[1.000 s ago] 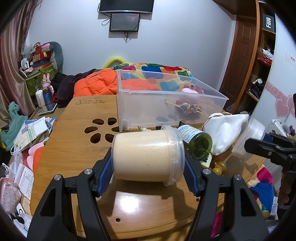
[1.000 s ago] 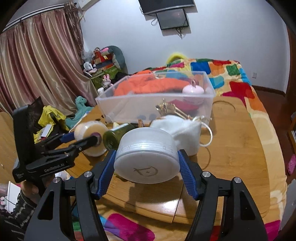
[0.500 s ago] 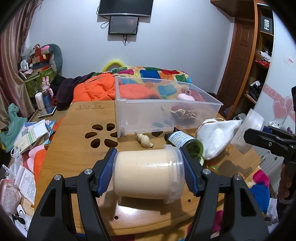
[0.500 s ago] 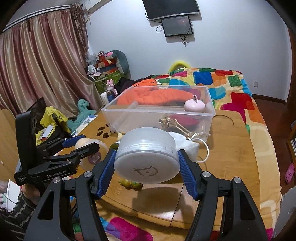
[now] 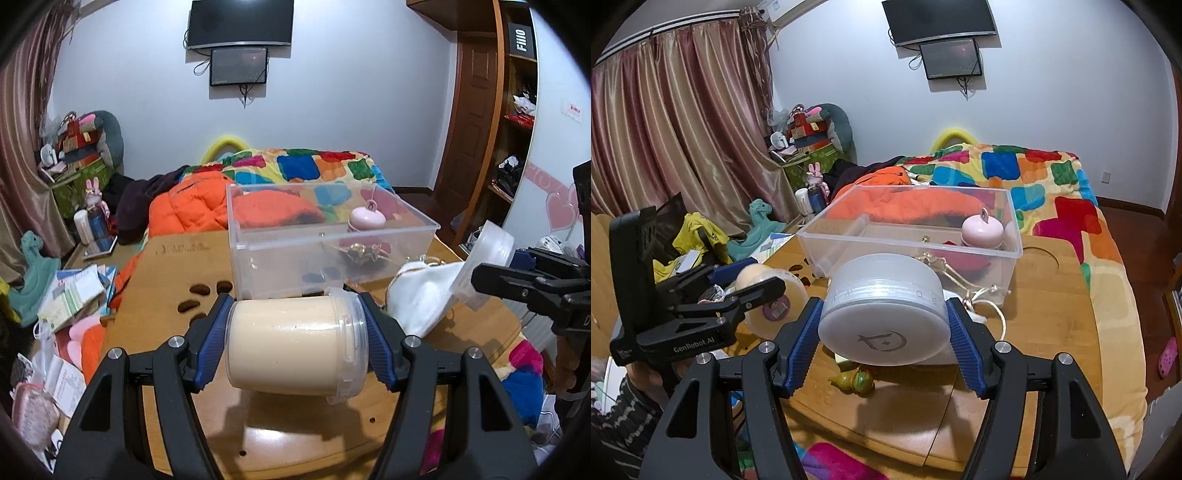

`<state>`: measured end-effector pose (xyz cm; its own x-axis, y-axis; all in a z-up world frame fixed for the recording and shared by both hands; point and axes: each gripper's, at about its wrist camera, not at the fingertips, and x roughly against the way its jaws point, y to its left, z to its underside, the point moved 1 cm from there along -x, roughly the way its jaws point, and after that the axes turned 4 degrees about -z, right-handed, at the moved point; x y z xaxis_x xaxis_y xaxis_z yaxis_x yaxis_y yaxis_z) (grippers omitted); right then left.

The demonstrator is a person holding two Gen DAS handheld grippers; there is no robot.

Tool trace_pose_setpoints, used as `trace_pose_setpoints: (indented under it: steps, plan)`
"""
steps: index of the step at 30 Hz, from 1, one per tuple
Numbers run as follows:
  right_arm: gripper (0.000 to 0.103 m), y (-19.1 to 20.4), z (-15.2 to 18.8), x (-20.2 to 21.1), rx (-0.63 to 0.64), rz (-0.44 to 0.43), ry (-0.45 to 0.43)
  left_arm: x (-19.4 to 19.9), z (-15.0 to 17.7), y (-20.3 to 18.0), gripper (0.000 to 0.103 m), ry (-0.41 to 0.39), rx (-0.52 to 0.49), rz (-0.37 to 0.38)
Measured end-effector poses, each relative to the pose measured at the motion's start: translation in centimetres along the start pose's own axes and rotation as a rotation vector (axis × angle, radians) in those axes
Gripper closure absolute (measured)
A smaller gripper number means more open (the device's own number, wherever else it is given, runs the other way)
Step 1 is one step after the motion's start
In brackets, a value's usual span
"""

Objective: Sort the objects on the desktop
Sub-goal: 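Carry the cream jar and white tub over the clear box with both tools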

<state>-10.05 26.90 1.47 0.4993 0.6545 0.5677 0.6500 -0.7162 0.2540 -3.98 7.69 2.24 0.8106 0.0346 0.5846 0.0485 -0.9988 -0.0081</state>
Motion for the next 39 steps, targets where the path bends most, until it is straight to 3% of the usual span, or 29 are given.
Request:
trace_pose_setpoints:
  steps: [21,39]
  plan:
    - [0.041,-0.8,-3.6,-1.2,0.044,0.016,-0.001,-0.6,-5.4,0.5,0.037,-0.065,-0.058,0.002]
    - [0.041,-1.5,-7.7,-3.3,0.081,0.032,-0.008,-3.4,-9.7,0.8,0.037,-0.087,-0.082,0.04]
